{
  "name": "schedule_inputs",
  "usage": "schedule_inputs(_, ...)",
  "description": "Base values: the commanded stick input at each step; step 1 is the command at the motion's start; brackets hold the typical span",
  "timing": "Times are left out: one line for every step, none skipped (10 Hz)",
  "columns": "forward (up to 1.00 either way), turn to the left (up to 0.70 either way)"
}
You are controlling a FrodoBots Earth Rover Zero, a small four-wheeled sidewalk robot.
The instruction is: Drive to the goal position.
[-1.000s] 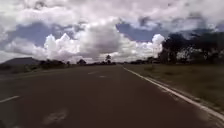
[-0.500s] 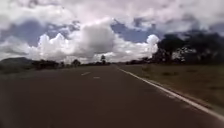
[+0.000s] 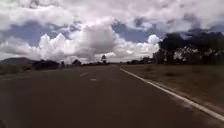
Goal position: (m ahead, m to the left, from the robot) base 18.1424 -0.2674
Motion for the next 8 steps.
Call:
schedule_inputs(1.0, 0.0)
schedule_inputs(1.0, 0.0)
schedule_inputs(1.0, 0.0)
schedule_inputs(1.0, 0.0)
schedule_inputs(1.0, 0.0)
schedule_inputs(1.0, 0.0)
schedule_inputs(1.0, 0.0)
schedule_inputs(1.0, 0.0)
